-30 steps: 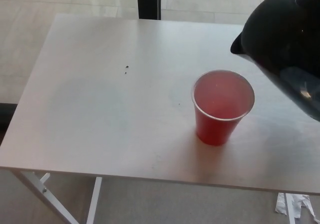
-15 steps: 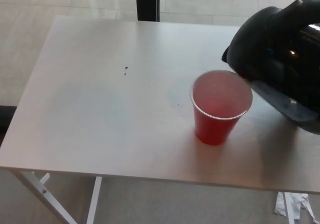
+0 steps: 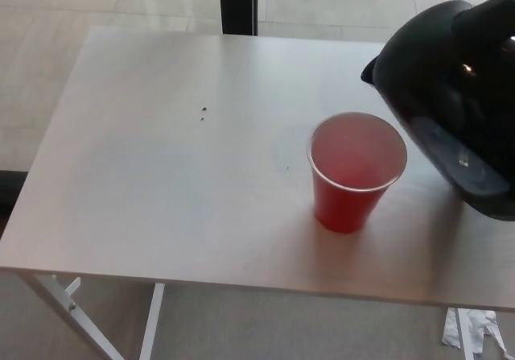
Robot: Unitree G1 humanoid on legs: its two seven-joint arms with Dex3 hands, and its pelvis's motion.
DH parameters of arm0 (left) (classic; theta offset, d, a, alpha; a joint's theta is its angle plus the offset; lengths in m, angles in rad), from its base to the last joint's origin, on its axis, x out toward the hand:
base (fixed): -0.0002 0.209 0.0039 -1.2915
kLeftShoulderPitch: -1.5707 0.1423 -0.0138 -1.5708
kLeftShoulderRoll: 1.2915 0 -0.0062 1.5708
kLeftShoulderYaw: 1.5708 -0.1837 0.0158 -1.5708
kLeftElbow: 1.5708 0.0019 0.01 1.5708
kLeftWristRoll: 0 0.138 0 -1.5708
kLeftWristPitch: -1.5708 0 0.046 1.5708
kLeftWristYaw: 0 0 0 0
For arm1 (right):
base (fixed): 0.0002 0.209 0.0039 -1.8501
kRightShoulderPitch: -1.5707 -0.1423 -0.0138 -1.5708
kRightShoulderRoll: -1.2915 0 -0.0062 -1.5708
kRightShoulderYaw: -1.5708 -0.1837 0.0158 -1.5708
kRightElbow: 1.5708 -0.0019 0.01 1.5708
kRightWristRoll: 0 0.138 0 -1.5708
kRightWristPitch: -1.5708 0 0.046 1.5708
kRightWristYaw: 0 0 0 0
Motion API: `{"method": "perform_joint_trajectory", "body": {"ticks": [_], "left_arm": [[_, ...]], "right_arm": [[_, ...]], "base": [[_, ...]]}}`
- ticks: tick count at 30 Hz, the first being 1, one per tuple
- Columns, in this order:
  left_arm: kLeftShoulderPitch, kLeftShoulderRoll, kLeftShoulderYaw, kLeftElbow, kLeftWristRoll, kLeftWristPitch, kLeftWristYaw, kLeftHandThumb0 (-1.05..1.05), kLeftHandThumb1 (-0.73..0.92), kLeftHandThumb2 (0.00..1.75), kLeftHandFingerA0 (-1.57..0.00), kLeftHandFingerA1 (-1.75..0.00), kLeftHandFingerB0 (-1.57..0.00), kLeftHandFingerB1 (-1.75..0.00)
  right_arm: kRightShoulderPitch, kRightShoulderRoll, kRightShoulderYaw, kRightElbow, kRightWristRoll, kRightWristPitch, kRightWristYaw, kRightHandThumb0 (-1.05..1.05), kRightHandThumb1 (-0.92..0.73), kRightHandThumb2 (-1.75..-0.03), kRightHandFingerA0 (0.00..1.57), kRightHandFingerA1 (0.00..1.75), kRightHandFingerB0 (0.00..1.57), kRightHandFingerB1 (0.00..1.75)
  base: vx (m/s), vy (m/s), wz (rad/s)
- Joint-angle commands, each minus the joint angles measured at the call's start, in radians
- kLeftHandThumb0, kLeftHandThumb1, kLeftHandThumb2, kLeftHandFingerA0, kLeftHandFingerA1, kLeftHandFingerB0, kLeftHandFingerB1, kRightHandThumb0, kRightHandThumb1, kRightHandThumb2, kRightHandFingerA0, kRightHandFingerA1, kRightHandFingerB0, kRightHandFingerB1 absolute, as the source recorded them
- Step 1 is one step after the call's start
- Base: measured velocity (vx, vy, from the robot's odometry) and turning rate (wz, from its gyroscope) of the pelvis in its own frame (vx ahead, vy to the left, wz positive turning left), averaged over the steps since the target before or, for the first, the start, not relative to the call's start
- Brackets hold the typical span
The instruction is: The robot uses its right hand to lift up a kettle kept on the middle of the desk by its handle and tilt it into a glass kept next to it to pour out water
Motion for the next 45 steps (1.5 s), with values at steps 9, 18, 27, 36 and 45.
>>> {"method": "perform_joint_trajectory", "body": {"ticks": [9, 18, 27, 36, 45], "left_arm": [[0.022, -0.004, 0.008, 0.006, -0.011, -0.001, 0.008, -0.85, 0.92, 0.72, -0.42, -0.58, -0.29, -0.55], [0.033, -0.014, 0.022, 0.006, -0.022, -0.006, 0.001, -0.87, 0.92, 0.72, -0.41, -0.59, -0.27, -0.55], [0.032, -0.014, 0.021, -0.006, -0.022, 0.002, 0.002, -0.86, 0.92, 0.74, -0.43, -0.61, -0.25, -0.55], [0.032, -0.007, 0.003, 0.001, 0.001, -0.007, 0.019, -0.89, 0.92, 0.77, -0.42, -0.56, -0.26, -0.53], [0.035, -0.011, 0.016, -0.004, -0.016, -0.002, 0.009, -0.85, 0.92, 0.74, -0.43, -0.57, -0.29, -0.54]], "right_arm": [[0.045, -0.030, -0.147, 0.155, 0.130, -0.074, -0.105, -0.30, -0.81, -0.75, 0.95, 1.75, 0.68, 1.24], [0.190, -0.022, -0.151, 0.216, 0.189, -0.225, -0.091, -0.20, -0.72, -0.91, 0.99, 1.75, 0.67, 1.72], [0.204, -0.021, -0.096, 0.207, 0.195, -0.189, -0.146, -0.26, -0.72, -0.85, 1.00, 1.75, 0.68, 1.65], [0.272, -0.069, -0.035, 0.230, 0.258, -0.332, -0.043, -0.14, -0.65, -0.90, 0.93, 1.60, 0.80, 0.93], [0.342, -0.209, 0.027, 0.199, 0.360, -0.401, 0.261, -0.70, -0.44, -0.69, 0.00, 0.00, 0.00, 0.00]], "base": [[0.00, 0.000, 0.00], [0.00, 0.000, 0.00], [0.00, 0.000, 0.00], [0.00, 0.000, 0.00], [0.00, 0.000, 0.00]]}}
